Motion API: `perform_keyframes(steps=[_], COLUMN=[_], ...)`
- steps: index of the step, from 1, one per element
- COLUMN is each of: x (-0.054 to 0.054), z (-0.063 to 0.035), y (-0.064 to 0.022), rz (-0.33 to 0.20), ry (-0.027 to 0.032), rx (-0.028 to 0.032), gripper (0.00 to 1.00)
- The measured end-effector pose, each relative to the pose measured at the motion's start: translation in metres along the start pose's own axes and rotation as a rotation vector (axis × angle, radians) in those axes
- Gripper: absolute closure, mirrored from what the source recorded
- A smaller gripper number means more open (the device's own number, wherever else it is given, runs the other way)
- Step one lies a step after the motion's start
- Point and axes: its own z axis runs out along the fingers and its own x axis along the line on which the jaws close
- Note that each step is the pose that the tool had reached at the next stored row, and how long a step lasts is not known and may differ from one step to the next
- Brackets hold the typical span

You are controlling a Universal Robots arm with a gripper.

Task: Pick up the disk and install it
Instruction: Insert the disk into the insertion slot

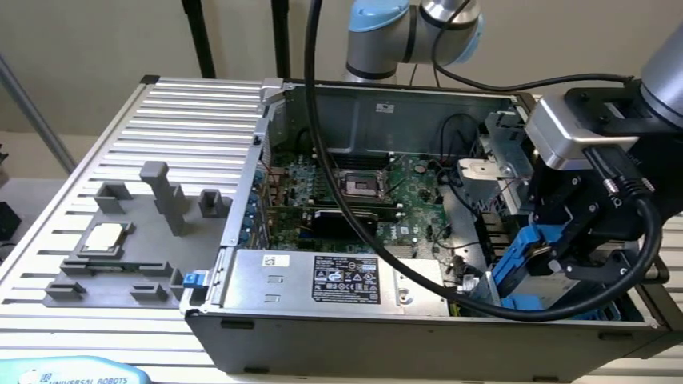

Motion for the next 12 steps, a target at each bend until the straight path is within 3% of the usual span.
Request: perform_keyframes(steps=[12], x=[0.001], z=[0.0122], y=[-0.0006], rz=[-0.014], ry=[0.0004], rx=[-0.0071], gripper=[0.67])
